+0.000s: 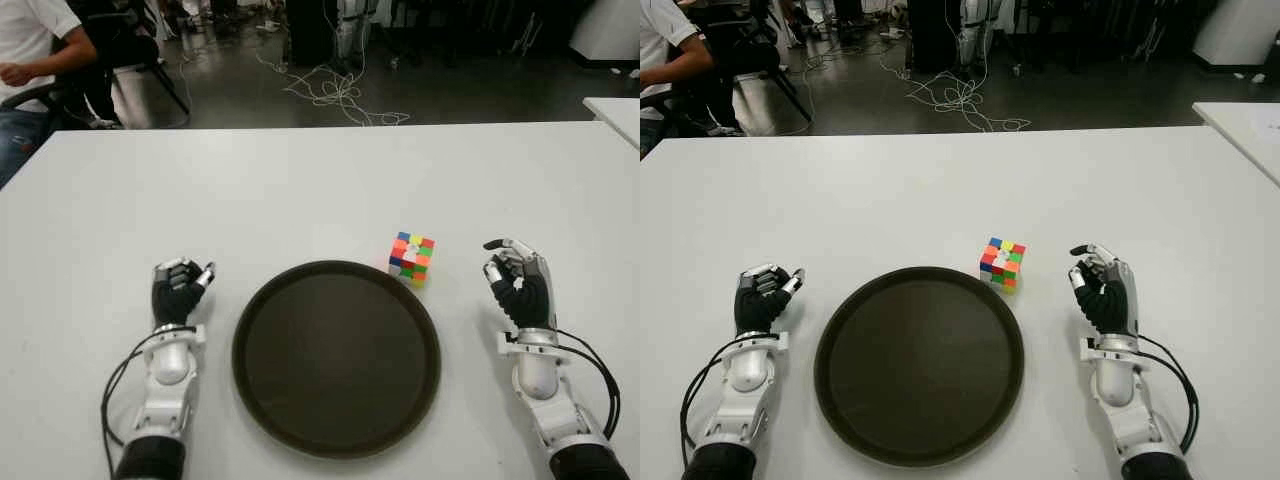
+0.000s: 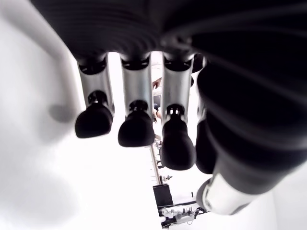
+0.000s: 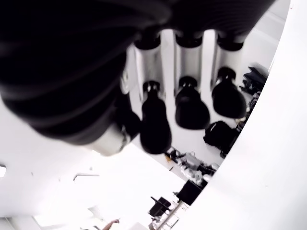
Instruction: Pick up the Rubik's Cube and put it in the plate
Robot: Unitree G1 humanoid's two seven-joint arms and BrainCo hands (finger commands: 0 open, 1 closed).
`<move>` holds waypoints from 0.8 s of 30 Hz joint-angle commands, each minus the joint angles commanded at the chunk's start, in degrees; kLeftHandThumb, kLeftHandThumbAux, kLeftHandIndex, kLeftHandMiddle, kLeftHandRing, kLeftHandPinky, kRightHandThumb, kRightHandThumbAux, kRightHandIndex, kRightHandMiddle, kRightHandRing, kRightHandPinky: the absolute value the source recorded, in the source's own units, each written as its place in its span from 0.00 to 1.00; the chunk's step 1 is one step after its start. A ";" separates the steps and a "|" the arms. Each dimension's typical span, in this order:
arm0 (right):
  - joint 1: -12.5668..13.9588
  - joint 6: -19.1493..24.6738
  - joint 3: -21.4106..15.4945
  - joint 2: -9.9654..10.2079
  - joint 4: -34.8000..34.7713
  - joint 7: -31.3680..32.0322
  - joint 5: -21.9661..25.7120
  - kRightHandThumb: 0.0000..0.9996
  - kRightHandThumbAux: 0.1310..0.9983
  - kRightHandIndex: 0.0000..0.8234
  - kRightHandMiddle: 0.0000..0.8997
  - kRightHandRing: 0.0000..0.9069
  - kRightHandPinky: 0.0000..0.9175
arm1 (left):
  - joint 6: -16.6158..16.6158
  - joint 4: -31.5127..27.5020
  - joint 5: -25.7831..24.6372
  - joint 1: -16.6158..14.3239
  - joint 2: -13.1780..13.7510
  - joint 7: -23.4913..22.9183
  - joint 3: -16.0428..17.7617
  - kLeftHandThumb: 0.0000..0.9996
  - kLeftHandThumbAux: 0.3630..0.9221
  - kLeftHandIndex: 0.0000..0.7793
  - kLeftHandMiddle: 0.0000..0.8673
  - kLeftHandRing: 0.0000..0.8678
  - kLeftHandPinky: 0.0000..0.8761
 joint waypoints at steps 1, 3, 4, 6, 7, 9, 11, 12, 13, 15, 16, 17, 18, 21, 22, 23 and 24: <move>-0.16 0.10 0.06 -0.11 -0.10 0.18 -0.14 0.69 0.69 0.53 0.83 0.84 0.84 | -0.83 2.43 0.03 -1.07 0.59 0.31 0.19 0.33 0.79 0.88 0.93 0.94 0.92; -0.61 0.60 0.21 -0.42 -0.61 0.80 -0.38 0.69 0.69 0.53 0.82 0.84 0.83 | -2.38 5.80 0.26 -2.45 1.20 1.37 0.35 0.33 0.79 0.88 0.92 0.93 0.92; -0.84 0.92 0.29 -0.53 -0.94 1.18 -0.44 0.69 0.69 0.53 0.82 0.83 0.83 | -3.13 6.98 0.31 -3.00 1.33 1.92 0.46 0.33 0.78 0.88 0.92 0.93 0.92; -0.99 1.23 0.30 -0.60 -1.31 1.56 -0.49 0.69 0.69 0.53 0.81 0.83 0.83 | -4.35 8.61 0.32 -3.74 1.45 2.56 0.53 0.34 0.78 0.88 0.92 0.93 0.92; -1.21 1.58 0.35 -0.62 -1.64 1.91 -0.55 0.69 0.69 0.52 0.81 0.83 0.83 | -5.09 9.48 0.22 -4.19 1.52 2.93 0.65 0.34 0.78 0.88 0.92 0.93 0.92; -1.82 2.69 0.59 -0.65 -2.77 2.77 -0.81 0.69 0.69 0.52 0.82 0.83 0.83 | -6.55 11.09 -0.11 -5.02 1.65 3.58 1.00 0.34 0.78 0.88 0.92 0.93 0.92; -2.05 4.18 1.02 -0.73 -4.61 3.61 -1.58 0.69 0.69 0.52 0.82 0.84 0.83 | -7.54 12.35 -0.33 -5.77 1.80 4.03 1.29 0.34 0.78 0.88 0.92 0.93 0.91; -2.20 5.46 1.58 -0.90 -5.96 4.27 -2.56 0.69 0.69 0.52 0.82 0.84 0.83 | -7.87 13.07 -0.44 -6.29 2.02 4.21 1.46 0.34 0.78 0.88 0.93 0.93 0.92; -2.26 6.48 1.98 -1.01 -7.02 4.78 -3.26 0.69 0.69 0.52 0.82 0.84 0.83 | -8.18 13.70 -0.54 -6.71 2.19 4.35 1.57 0.33 0.78 0.89 0.93 0.94 0.93; -2.22 8.01 2.59 -1.19 -8.46 5.58 -4.31 0.69 0.69 0.52 0.82 0.84 0.83 | -8.68 14.98 -0.52 -7.35 2.53 4.61 1.62 0.33 0.78 0.89 0.93 0.94 0.93; -2.17 8.96 3.12 -1.45 -9.37 6.30 -5.15 0.69 0.69 0.52 0.83 0.85 0.84 | -8.83 15.99 -0.49 -7.85 2.85 4.74 1.67 0.33 0.77 0.88 0.93 0.94 0.93; -2.08 9.74 3.48 -1.64 -10.15 6.87 -5.75 0.69 0.69 0.52 0.83 0.85 0.84 | -9.00 16.78 -0.46 -8.23 3.07 4.85 1.70 0.33 0.77 0.88 0.93 0.94 0.94; -1.99 10.33 3.71 -1.75 -10.74 7.26 -6.12 0.69 0.69 0.52 0.83 0.85 0.84 | -9.19 17.38 -0.46 -8.52 3.22 4.94 1.71 0.33 0.77 0.88 0.94 0.94 0.94; -1.35 12.56 4.83 -3.10 -13.41 10.00 -8.02 0.69 0.69 0.53 0.85 0.86 0.85 | -9.47 20.00 -0.51 -9.62 3.94 5.32 1.86 0.35 0.75 0.87 0.94 0.95 0.95; -1.22 13.26 5.26 -3.73 -14.31 11.14 -8.71 0.69 0.69 0.53 0.85 0.86 0.86 | -9.54 20.65 -0.42 -9.86 4.10 5.58 1.81 0.36 0.75 0.87 0.94 0.95 0.95; -1.12 13.77 5.49 -4.08 -14.94 11.87 -9.10 0.69 0.69 0.53 0.85 0.86 0.86 | -9.68 21.11 -0.36 -10.02 4.17 5.79 1.74 0.37 0.74 0.87 0.94 0.95 0.95; -1.11 14.51 6.25 -5.16 -16.10 13.55 -10.30 0.69 0.69 0.53 0.86 0.86 0.86 | -9.86 21.75 -0.24 -10.21 4.35 6.13 1.69 0.37 0.74 0.86 0.94 0.95 0.95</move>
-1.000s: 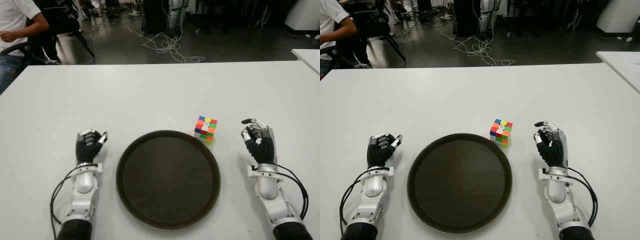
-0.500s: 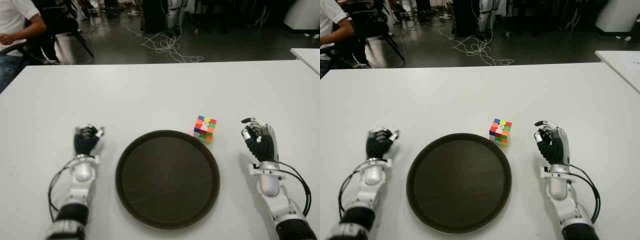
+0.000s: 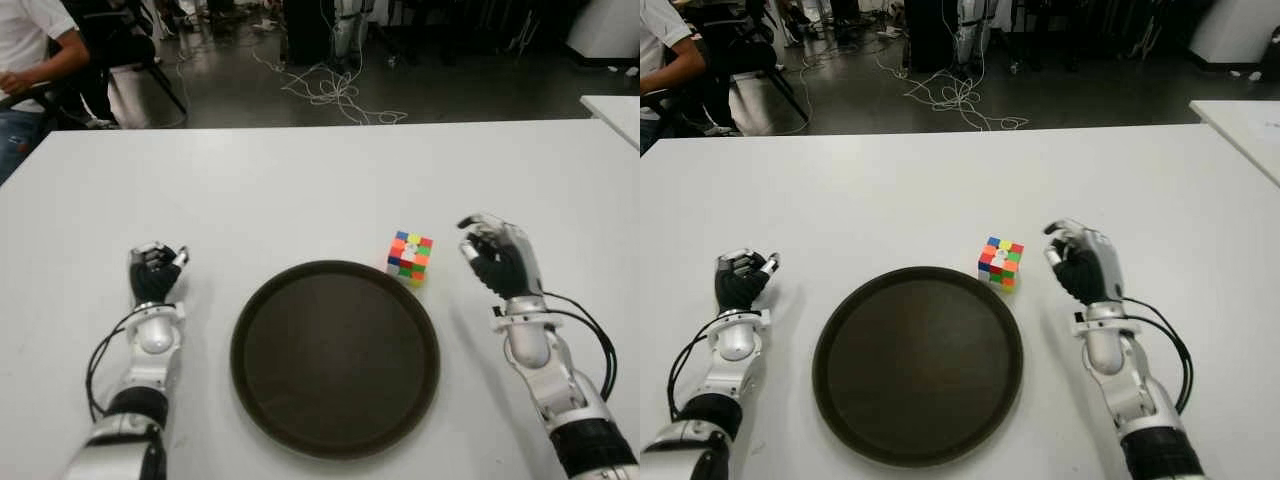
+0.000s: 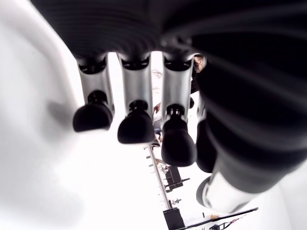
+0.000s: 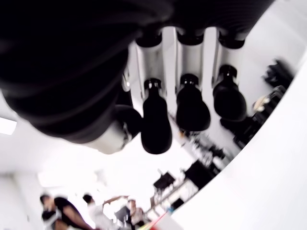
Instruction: Pick up the Rubik's Cube and put it in the plate
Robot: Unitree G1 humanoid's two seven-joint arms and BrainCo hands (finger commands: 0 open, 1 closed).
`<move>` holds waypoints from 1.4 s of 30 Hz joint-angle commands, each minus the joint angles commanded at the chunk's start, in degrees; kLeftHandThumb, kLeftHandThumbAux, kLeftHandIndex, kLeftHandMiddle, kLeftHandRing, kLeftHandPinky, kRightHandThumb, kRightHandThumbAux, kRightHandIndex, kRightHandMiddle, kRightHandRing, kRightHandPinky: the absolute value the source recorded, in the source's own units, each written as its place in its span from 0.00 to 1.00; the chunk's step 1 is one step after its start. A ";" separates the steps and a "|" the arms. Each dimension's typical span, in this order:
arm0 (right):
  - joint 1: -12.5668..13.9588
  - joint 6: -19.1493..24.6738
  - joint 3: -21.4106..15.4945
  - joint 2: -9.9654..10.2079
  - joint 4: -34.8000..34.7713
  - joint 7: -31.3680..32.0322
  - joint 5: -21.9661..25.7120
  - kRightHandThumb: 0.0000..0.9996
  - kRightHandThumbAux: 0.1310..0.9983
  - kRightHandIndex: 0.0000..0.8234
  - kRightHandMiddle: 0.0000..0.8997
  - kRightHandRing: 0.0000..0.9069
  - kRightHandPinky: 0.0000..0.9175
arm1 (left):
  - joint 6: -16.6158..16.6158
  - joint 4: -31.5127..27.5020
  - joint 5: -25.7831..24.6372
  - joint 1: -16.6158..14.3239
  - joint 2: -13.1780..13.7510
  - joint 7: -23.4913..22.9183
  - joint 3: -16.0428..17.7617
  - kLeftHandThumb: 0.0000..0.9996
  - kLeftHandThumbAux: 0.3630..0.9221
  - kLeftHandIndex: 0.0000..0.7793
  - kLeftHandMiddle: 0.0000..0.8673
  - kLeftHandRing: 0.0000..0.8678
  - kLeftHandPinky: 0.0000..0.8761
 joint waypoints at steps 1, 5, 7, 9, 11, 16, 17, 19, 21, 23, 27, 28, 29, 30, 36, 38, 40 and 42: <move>0.02 0.57 0.53 -0.75 -0.88 1.22 -0.85 0.69 0.69 0.52 0.83 0.84 0.84 | -0.17 0.52 0.07 -0.16 0.14 0.25 -0.05 0.38 0.72 0.86 0.94 0.95 0.95; 0.17 2.25 1.39 -1.93 -3.76 3.75 -2.37 0.69 0.69 0.52 0.79 0.81 0.81 | -0.70 2.03 0.01 -0.71 0.46 0.74 -0.16 0.40 0.71 0.85 0.94 0.96 0.96; 0.16 3.46 1.87 -2.75 -5.66 5.23 -3.46 0.68 0.69 0.51 0.74 0.77 0.77 | -0.79 2.65 -0.10 -1.03 0.50 1.15 -0.10 0.39 0.70 0.85 0.95 0.96 0.96; 0.20 4.68 2.13 -3.26 -7.25 6.52 -4.14 0.68 0.70 0.51 0.64 0.68 0.67 | -0.76 3.11 -0.07 -1.28 0.57 1.47 -0.17 0.38 0.71 0.86 0.95 0.97 0.97; 0.26 5.77 2.23 -3.58 -8.41 7.80 -4.38 0.67 0.70 0.50 0.55 0.58 0.58 | -0.73 3.48 0.00 -1.46 0.60 1.71 -0.29 0.37 0.72 0.86 0.95 0.97 0.97; 0.37 8.31 2.53 -4.33 -10.78 11.20 -4.56 0.66 0.70 0.48 0.39 0.44 0.47 | -0.82 3.93 0.10 -1.66 0.49 2.17 -0.59 0.36 0.72 0.86 0.95 0.96 0.96; 0.32 8.57 2.56 -4.42 -10.91 11.55 -4.56 0.57 0.69 0.41 0.36 0.41 0.45 | -0.84 4.01 0.14 -1.70 0.47 2.24 -0.66 0.36 0.72 0.86 0.95 0.96 0.96; 0.14 9.49 2.79 -4.94 -11.70 13.08 -4.78 0.35 0.69 0.21 0.26 0.31 0.35 | -0.88 4.02 0.62 -1.66 0.53 2.81 -1.10 0.37 0.72 0.86 0.95 0.97 0.97; 0.07 10.37 2.90 -5.51 -12.85 14.59 -5.03 0.28 0.68 0.11 0.18 0.22 0.25 | -0.90 3.95 1.09 -1.60 0.58 3.37 -1.58 0.38 0.71 0.86 0.95 0.97 0.97; 0.13 11.22 2.87 -6.05 -14.32 16.09 -5.23 0.26 0.67 0.06 0.13 0.16 0.18 | -0.95 3.91 1.38 -1.55 0.59 3.70 -1.92 0.39 0.70 0.86 0.96 0.97 0.97; 0.23 12.14 2.77 -7.07 -16.51 18.38 -5.38 0.24 0.67 0.01 0.06 0.08 0.09 | -1.20 3.94 1.57 -1.48 0.51 3.82 -2.25 0.38 0.71 0.84 0.95 0.97 0.97; 0.17 12.31 2.83 -7.46 -16.92 19.08 -5.46 0.24 0.67 0.01 0.06 0.07 0.08 | -1.30 3.95 1.55 -1.47 0.45 3.80 -2.28 0.37 0.72 0.84 0.95 0.96 0.97; 0.13 12.45 2.87 -7.68 -17.15 19.52 -5.51 0.24 0.67 0.01 0.05 0.07 0.08 | -1.36 3.96 1.51 -1.46 0.41 3.79 -2.29 0.37 0.72 0.84 0.95 0.96 0.96; 0.06 12.71 2.97 -8.06 -17.41 20.29 -5.60 0.24 0.67 0.00 0.05 0.07 0.08 | -1.44 3.96 1.40 -1.47 0.32 3.81 -2.25 0.37 0.72 0.84 0.95 0.96 0.96; -0.25 14.07 3.74 -10.87 -19.45 25.81 -6.78 0.23 0.66 0.00 0.04 0.07 0.08 | -1.53 4.09 1.20 -1.57 0.06 4.28 -2.21 0.37 0.71 0.84 0.95 0.97 0.96; -0.32 14.59 3.98 -11.83 -20.36 27.81 -7.25 0.23 0.66 0.00 0.03 0.06 0.09 | -1.49 4.12 1.28 -1.60 0.04 4.51 -2.28 0.36 0.71 0.85 0.95 0.97 0.97; -0.35 14.77 4.14 -12.46 -20.98 29.03 -7.61 0.23 0.67 0.00 0.03 0.06 0.10 | -1.44 4.13 1.31 -1.64 0.02 4.70 -2.34 0.36 0.71 0.85 0.96 0.97 0.97; -0.30 14.94 4.32 -13.44 -22.16 30.63 -8.09 0.23 0.67 0.00 0.02 0.06 0.11 | -1.31 4.16 1.35 -1.72 -0.04 4.99 -2.38 0.36 0.71 0.85 0.96 0.97 0.97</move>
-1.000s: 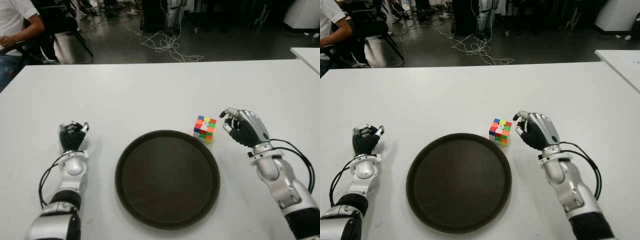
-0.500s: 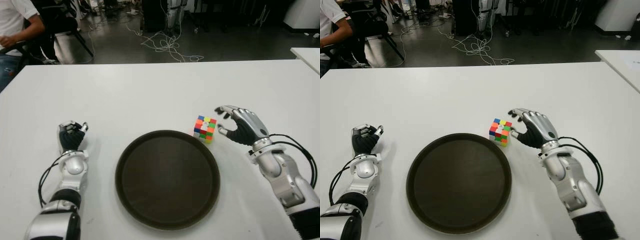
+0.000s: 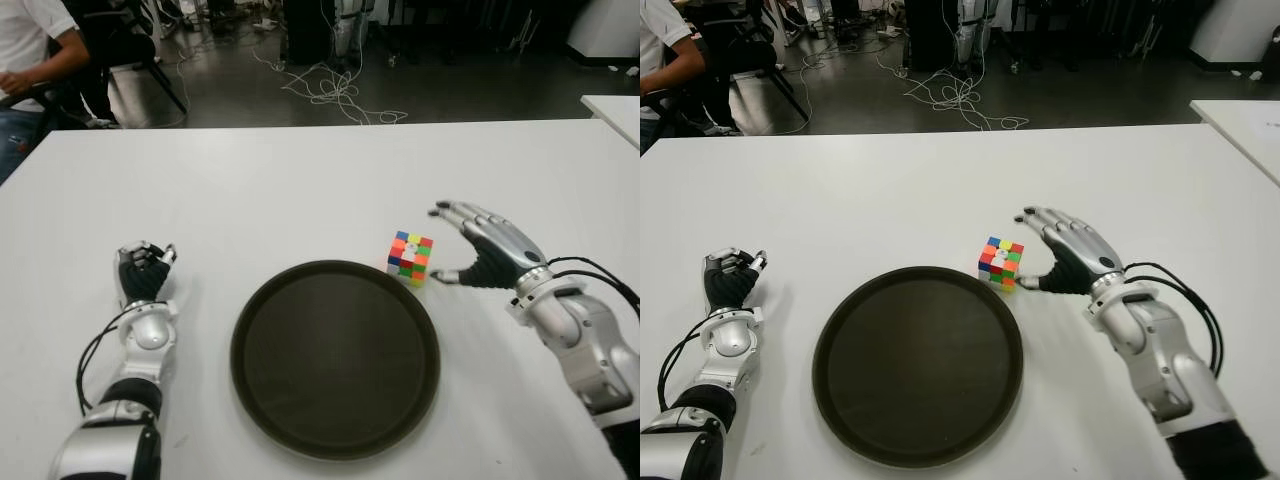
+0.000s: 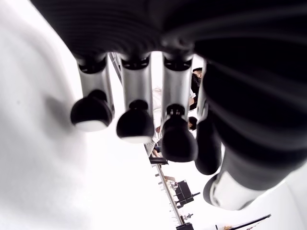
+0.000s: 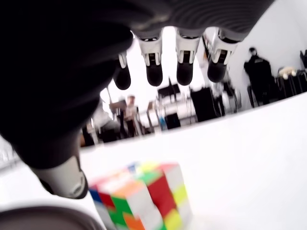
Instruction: Pick up the Rubik's Cube and put it in the plate
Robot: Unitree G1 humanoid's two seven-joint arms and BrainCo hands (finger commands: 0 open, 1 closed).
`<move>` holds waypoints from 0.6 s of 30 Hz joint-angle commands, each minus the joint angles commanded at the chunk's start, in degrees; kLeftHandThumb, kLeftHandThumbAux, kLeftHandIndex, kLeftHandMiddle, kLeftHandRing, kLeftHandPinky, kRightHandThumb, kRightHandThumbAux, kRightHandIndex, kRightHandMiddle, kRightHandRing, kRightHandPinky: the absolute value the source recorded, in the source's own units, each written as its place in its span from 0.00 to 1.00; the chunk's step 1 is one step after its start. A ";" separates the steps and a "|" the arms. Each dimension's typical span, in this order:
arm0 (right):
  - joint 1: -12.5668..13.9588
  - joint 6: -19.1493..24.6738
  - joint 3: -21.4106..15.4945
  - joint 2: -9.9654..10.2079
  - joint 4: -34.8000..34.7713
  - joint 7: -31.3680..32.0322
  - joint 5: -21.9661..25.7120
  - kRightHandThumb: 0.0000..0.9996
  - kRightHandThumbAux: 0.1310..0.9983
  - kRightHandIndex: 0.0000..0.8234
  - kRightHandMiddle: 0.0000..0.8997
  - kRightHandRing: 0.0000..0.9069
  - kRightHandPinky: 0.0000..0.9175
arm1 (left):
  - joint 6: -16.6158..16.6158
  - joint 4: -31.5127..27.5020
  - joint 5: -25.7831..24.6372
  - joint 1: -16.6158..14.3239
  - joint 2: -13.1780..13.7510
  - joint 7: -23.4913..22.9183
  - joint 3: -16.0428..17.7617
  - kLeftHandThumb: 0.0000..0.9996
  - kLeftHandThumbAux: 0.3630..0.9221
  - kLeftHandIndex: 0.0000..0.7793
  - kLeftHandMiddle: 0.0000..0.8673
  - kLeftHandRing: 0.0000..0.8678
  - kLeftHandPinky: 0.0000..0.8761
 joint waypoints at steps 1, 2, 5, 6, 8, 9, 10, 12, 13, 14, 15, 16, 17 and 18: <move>0.05 0.13 0.03 -0.42 -0.64 0.69 -0.16 0.23 0.66 0.00 0.02 0.06 0.11 | 0.07 0.01 0.01 -0.04 -0.04 0.14 -0.02 0.37 0.70 0.85 0.96 0.97 0.97; 0.08 0.33 0.05 -0.79 -1.25 1.41 -0.31 0.23 0.66 0.00 0.02 0.06 0.11 | 0.16 -0.01 -0.02 -0.07 -0.10 0.31 0.01 0.38 0.70 0.85 0.96 0.97 0.98; 0.22 1.43 0.00 -1.16 -3.20 2.89 -1.06 0.24 0.66 0.00 0.00 0.04 0.10 | -0.01 -0.11 -0.38 -0.05 -0.30 0.45 0.22 0.40 0.70 0.85 0.95 0.97 0.97; 0.26 1.76 -0.02 -1.17 -3.70 3.17 -1.26 0.24 0.66 0.00 0.00 0.04 0.10 | -0.10 -0.14 -0.47 -0.03 -0.34 0.43 0.28 0.41 0.70 0.86 0.95 0.97 0.97; 0.24 2.12 -0.08 -1.19 -4.16 3.42 -1.36 0.24 0.66 0.00 0.00 0.04 0.10 | -0.09 -0.13 -0.55 -0.07 -0.45 0.35 0.30 0.41 0.71 0.86 0.95 0.97 0.97; 0.18 2.29 -0.14 -1.12 -4.43 3.51 -1.34 0.24 0.66 0.00 0.00 0.04 0.09 | -0.04 -0.14 -0.60 -0.08 -0.49 0.22 0.31 0.41 0.71 0.86 0.95 0.97 0.97; 0.14 2.44 -0.18 -1.06 -4.65 3.58 -1.33 0.24 0.66 0.00 0.00 0.04 0.09 | -0.01 -0.15 -0.63 -0.08 -0.52 0.13 0.31 0.41 0.70 0.85 0.95 0.96 0.97; -0.04 2.61 -0.24 -0.88 -4.88 3.56 -1.28 0.23 0.64 0.00 0.00 0.04 0.09 | -0.08 -0.10 -0.67 -0.09 -0.51 -0.03 0.30 0.40 0.70 0.85 0.95 0.97 0.97; -0.16 2.62 -0.23 -0.82 -4.89 3.50 -1.30 0.23 0.64 0.00 0.00 0.04 0.09 | -0.15 -0.06 -0.65 -0.09 -0.47 -0.09 0.26 0.40 0.70 0.85 0.95 0.97 0.97; -0.24 2.64 -0.22 -0.79 -4.90 3.45 -1.31 0.22 0.62 0.00 0.00 0.03 0.09 | -0.20 -0.04 -0.64 -0.10 -0.45 -0.14 0.23 0.39 0.71 0.85 0.95 0.97 0.96; -0.28 2.66 -0.20 -0.78 -4.92 3.44 -1.33 0.21 0.62 0.00 0.00 0.03 0.08 | -0.23 -0.03 -0.64 -0.10 -0.43 -0.16 0.21 0.39 0.71 0.85 0.95 0.97 0.96; -0.49 2.71 -0.15 -0.74 -4.92 3.48 -1.35 0.21 0.61 0.00 0.00 0.03 0.08 | -0.27 -0.01 -0.59 -0.10 -0.40 -0.19 0.15 0.38 0.71 0.85 0.95 0.97 0.96; -0.63 2.76 -0.12 -0.72 -4.92 3.52 -1.36 0.19 0.60 0.00 0.00 0.02 0.08 | -0.29 0.00 -0.56 -0.09 -0.38 -0.20 0.12 0.38 0.72 0.86 0.95 0.97 0.96; -0.90 2.84 -0.06 -0.66 -4.89 3.59 -1.38 0.19 0.59 0.00 0.00 0.02 0.07 | -0.31 0.02 -0.48 -0.09 -0.36 -0.18 0.05 0.37 0.73 0.86 0.95 0.97 0.96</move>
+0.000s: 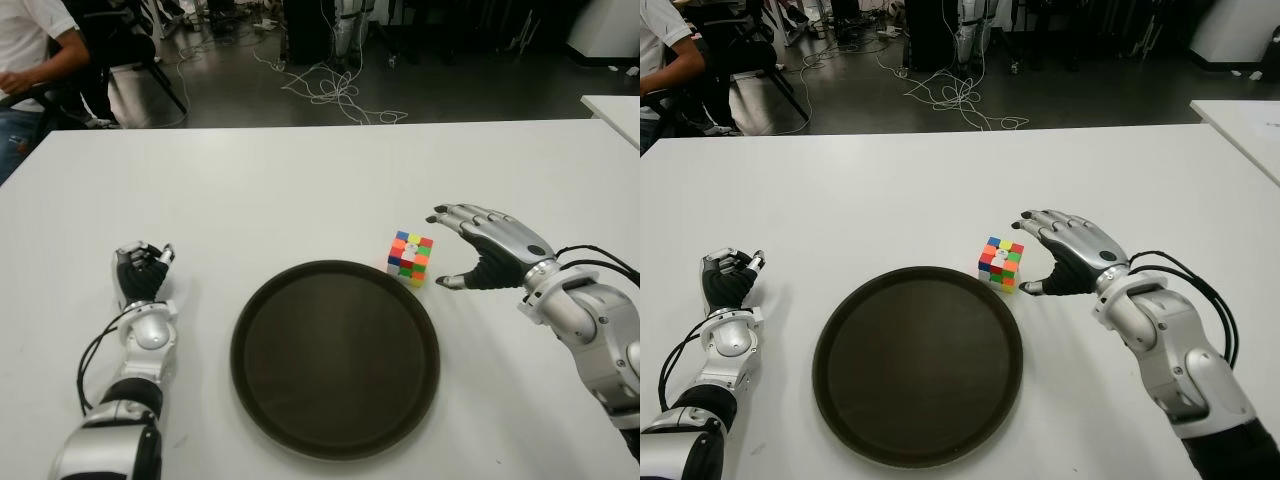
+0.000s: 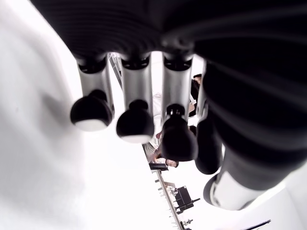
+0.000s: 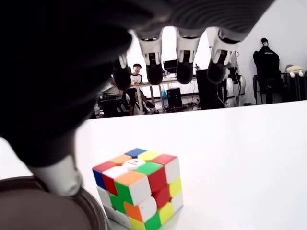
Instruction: Pick up the Rubik's Cube and put it in the plate
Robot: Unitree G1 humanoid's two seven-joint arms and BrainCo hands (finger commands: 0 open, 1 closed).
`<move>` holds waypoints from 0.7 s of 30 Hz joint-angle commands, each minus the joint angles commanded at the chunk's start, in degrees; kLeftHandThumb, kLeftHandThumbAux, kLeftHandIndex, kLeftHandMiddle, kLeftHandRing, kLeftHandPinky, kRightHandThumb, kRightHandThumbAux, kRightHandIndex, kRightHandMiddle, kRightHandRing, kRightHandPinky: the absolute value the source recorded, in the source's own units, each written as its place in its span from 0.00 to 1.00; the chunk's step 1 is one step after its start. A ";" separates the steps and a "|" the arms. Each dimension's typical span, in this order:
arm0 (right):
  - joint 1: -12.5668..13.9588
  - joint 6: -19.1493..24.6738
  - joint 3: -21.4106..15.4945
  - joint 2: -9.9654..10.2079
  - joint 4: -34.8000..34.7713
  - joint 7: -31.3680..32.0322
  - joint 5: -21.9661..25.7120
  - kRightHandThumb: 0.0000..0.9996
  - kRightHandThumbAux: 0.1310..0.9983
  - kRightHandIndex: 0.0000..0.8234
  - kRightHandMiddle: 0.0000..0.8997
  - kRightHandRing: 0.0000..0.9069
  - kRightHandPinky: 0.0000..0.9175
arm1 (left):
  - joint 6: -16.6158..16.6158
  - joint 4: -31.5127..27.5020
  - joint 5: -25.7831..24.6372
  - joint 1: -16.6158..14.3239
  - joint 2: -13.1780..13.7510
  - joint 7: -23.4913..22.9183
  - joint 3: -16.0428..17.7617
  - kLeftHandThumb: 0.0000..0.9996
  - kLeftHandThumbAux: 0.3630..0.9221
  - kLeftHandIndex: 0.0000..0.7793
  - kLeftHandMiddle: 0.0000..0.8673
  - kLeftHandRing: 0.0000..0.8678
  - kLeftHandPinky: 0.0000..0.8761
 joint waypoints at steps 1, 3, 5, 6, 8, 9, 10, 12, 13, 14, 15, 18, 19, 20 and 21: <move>-0.28 0.03 0.05 0.12 0.13 -0.13 -0.08 0.18 0.58 0.00 0.00 0.02 0.07 | 0.00 0.03 0.10 -0.01 0.01 0.08 -0.08 0.37 0.73 0.87 0.95 0.97 0.96; -0.77 -0.12 0.18 0.43 0.65 -0.94 -0.33 0.16 0.55 0.00 0.00 0.01 0.06 | -0.03 0.11 0.24 -0.02 0.03 0.23 -0.19 0.38 0.72 0.88 0.96 0.97 0.97; -1.12 -0.39 0.28 0.65 1.24 -1.80 -0.52 0.15 0.53 0.00 0.00 0.00 0.05 | -0.06 0.20 0.32 -0.07 0.01 0.35 -0.27 0.40 0.70 0.87 0.96 0.97 0.97; -1.42 -0.48 0.37 0.87 1.71 -2.33 -0.62 0.15 0.53 0.00 0.00 0.00 0.05 | -0.20 0.25 0.37 -0.09 -0.01 0.43 -0.32 0.40 0.70 0.86 0.95 0.97 0.97; -2.03 -0.35 0.60 1.40 2.53 -3.23 -0.84 0.15 0.52 0.00 0.00 0.00 0.06 | -0.64 0.33 0.37 -0.08 -0.07 0.52 -0.36 0.40 0.70 0.86 0.95 0.97 0.97; -2.20 -0.30 0.68 1.53 2.74 -3.49 -0.89 0.15 0.51 0.00 0.00 0.00 0.06 | -0.78 0.37 0.36 -0.08 -0.08 0.53 -0.37 0.40 0.70 0.85 0.95 0.97 0.97; -2.27 -0.29 0.74 1.56 2.85 -3.64 -0.91 0.15 0.51 0.00 0.00 0.00 0.06 | -0.85 0.41 0.35 -0.09 -0.08 0.54 -0.38 0.40 0.70 0.85 0.95 0.97 0.97; -3.45 0.09 1.11 2.19 3.87 -4.15 -1.17 0.15 0.50 0.00 0.00 0.00 0.06 | -1.43 0.48 0.28 -0.02 -0.17 0.57 -0.35 0.40 0.69 0.85 0.95 0.97 0.97; -3.98 0.29 1.28 2.49 4.24 -4.32 -1.26 0.15 0.50 0.00 0.00 0.00 0.06 | -1.72 0.51 0.27 0.02 -0.20 0.61 -0.34 0.41 0.69 0.85 0.95 0.97 0.97; -4.31 0.41 1.39 2.67 4.47 -4.43 -1.31 0.15 0.50 0.00 0.00 0.00 0.06 | -1.92 0.55 0.26 0.03 -0.22 0.65 -0.34 0.41 0.69 0.85 0.95 0.97 0.97; -4.48 0.49 1.45 2.81 4.54 -4.52 -1.31 0.15 0.49 0.00 0.00 0.00 0.06 | -2.10 0.59 0.29 0.04 -0.22 0.72 -0.36 0.41 0.69 0.85 0.95 0.97 0.97; -5.01 0.57 1.61 3.18 4.92 -4.79 -1.29 0.14 0.49 0.00 0.00 0.00 0.06 | -2.46 0.75 0.43 0.01 -0.22 0.96 -0.49 0.39 0.70 0.86 0.96 0.97 0.97; -5.23 0.51 1.67 3.32 5.12 -4.94 -1.24 0.14 0.49 0.00 0.00 0.00 0.06 | -2.50 0.81 0.50 -0.02 -0.21 1.07 -0.57 0.39 0.71 0.87 0.96 0.97 0.97; -5.37 0.46 1.71 3.40 5.26 -5.06 -1.20 0.13 0.48 0.00 0.00 0.00 0.07 | -2.53 0.86 0.54 -0.04 -0.19 1.15 -0.62 0.38 0.71 0.87 0.97 0.98 0.97; -5.73 0.52 1.82 3.69 5.52 -5.12 -1.08 0.13 0.48 0.00 0.00 0.00 0.07 | -2.45 0.91 0.59 -0.07 -0.17 1.19 -0.68 0.38 0.71 0.87 0.97 0.98 0.98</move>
